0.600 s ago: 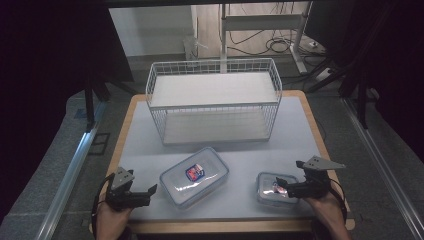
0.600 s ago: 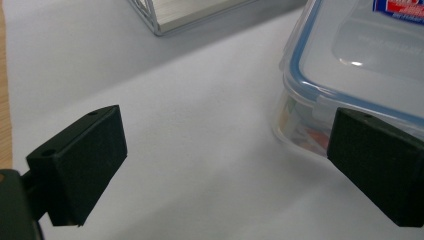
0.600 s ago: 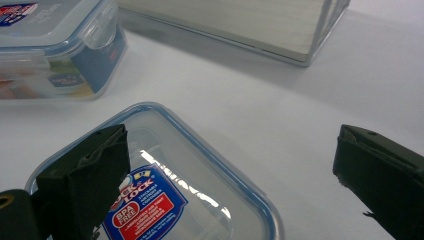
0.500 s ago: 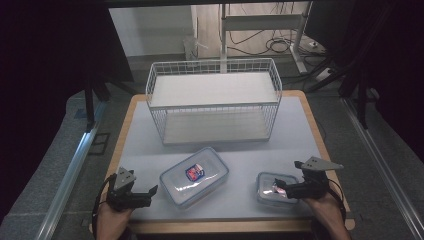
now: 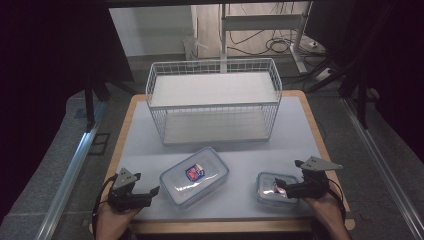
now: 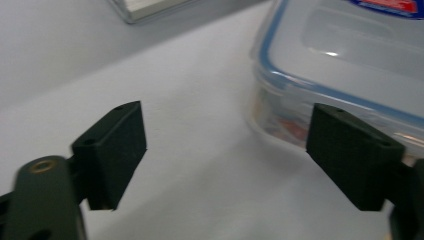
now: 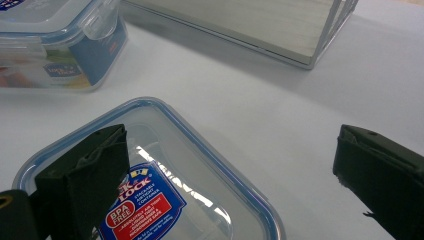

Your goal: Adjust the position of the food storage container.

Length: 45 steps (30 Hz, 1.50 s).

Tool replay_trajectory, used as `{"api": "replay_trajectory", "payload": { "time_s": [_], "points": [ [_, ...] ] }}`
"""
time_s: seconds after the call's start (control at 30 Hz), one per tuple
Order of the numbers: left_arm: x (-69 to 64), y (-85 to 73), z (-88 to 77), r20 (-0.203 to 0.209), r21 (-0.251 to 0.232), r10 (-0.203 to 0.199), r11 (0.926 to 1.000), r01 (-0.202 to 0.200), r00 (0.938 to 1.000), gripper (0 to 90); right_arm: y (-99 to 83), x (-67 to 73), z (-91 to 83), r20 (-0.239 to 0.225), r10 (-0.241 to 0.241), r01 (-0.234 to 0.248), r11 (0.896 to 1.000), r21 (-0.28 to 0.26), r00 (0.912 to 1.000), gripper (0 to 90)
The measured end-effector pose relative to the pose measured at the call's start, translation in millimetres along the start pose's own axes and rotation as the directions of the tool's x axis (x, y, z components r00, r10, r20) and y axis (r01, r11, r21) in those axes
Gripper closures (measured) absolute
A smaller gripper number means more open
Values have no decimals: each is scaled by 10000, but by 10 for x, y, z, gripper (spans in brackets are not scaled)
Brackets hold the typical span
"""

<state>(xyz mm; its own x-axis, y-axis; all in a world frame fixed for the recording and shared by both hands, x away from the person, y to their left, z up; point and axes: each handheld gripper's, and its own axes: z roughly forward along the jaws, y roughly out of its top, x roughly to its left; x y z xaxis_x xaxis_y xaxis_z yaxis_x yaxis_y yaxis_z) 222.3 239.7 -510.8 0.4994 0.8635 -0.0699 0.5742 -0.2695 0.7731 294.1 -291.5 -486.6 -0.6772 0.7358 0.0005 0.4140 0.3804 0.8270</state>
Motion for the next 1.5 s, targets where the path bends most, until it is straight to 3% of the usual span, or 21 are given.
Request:
{"api": "replay_trajectory", "payload": {
  "time_s": [0.3, 0.37, 0.4, 0.63, 0.77, 0.97, 1.13, 1.5],
  "points": [
    [-40, 6, 5, 160, 157, 141, 9998, -144, 9998, 367, 2, 7, 1, -20, -27, 27, 10000, -17, 10000, 16],
    [-35, -2, 14, 269, 259, 67, 9996, -74, 9996, 437, 1, 10, 5, 5, -43, 43, 10000, 7, 10000, 17],
    [-34, -4, 21, 460, 389, 43, 9992, -61, 9989, 523, -1, 10, 9, 31, -56, 56, 10000, 49, 10000, 17],
    [-80, 9, 40, 934, 568, 122, 9982, -175, 9956, 794, -4, 4, 13, 112, -81, 80, 9999, 92, 9999, 17],
    [-104, 15, 61, 1179, 703, 218, 9971, -303, 9928, 895, -5, 8, 16, 137, -108, 106, 9999, 109, 9998, 17],
    [-157, 30, 116, 1195, 959, 265, 9947, -381, 9925, 898, 0, 16, 12, 173, -145, 144, 9999, 59, 9997, 17],
    [-106, 29, 182, 1198, 1010, -71, 9949, -51, 9928, 898, 5, 16, 15, 199, -160, 158, 9998, 70, 9997, 17],
    [-45, 134, 336, 1065, 1084, -295, 9939, 179, 9939, 899, 61, 18, 7, 301, 581, -580, 9983, -26, 9979, 0]
  ]
}}
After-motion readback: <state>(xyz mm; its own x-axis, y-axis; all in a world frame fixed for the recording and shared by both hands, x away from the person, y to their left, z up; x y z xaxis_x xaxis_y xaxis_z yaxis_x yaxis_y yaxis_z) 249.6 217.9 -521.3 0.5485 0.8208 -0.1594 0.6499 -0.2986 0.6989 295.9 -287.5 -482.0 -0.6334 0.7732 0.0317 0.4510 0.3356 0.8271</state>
